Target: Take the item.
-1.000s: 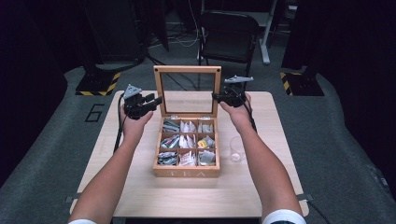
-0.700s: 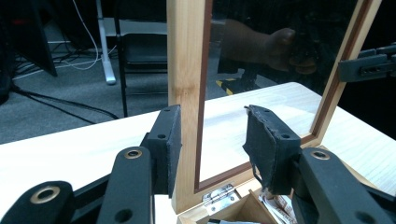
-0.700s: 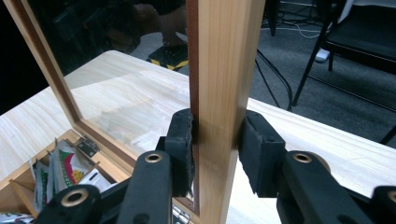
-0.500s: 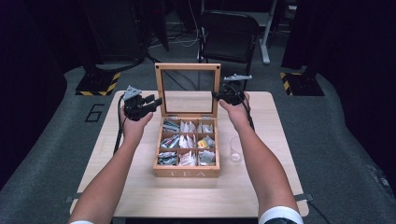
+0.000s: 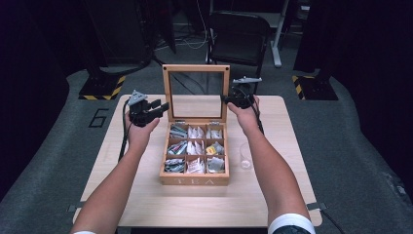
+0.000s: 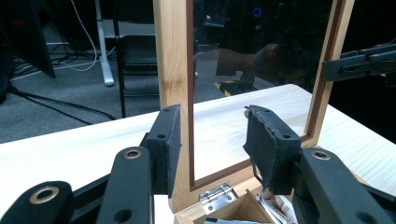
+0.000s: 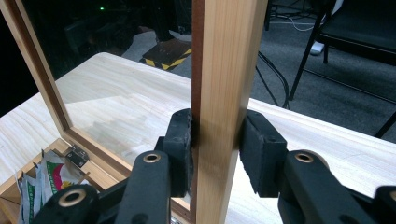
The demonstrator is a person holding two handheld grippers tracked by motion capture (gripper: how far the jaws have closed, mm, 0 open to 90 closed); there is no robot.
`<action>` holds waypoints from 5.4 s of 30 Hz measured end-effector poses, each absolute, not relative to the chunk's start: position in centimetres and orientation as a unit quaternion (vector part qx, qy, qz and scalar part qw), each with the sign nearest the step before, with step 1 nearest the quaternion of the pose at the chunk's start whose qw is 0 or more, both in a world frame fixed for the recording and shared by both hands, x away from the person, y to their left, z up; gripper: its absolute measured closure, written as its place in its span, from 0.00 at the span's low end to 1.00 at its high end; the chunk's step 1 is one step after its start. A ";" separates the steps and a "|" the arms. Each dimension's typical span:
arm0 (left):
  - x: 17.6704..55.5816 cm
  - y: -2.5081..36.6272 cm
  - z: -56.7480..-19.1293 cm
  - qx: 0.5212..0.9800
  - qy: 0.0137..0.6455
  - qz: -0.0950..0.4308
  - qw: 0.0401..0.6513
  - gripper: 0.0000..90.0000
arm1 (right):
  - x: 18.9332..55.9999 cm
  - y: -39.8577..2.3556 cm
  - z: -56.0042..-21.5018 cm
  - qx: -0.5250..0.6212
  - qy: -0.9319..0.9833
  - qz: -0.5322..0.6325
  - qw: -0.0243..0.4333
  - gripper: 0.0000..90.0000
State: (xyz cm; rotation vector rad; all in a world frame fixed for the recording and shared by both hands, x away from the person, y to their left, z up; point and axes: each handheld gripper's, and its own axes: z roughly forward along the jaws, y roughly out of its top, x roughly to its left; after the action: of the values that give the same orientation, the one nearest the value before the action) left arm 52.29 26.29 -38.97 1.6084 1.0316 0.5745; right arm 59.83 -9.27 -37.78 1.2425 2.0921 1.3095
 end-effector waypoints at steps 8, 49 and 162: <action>52.3 26.4 -39.0 0.676 0.436 0.242 0.542 0.61 | 59.6 -8.6 -37.8 0.445 0.745 0.457 0.196 0.62; 51.8 27.1 -38.5 0.671 0.442 0.250 0.540 0.59 | 52.0 -10.0 -36.3 0.389 0.771 0.465 0.195 0.52; 50.4 28.6 -38.6 0.661 0.452 0.263 0.537 0.59 | 41.3 -8.8 -45.8 0.281 0.835 0.463 0.096 0.99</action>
State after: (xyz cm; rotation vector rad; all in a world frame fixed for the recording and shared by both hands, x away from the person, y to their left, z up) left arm 50.42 28.59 -38.57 1.5736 1.0768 0.6265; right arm 41.30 -8.80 -45.85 0.8328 2.4756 1.3706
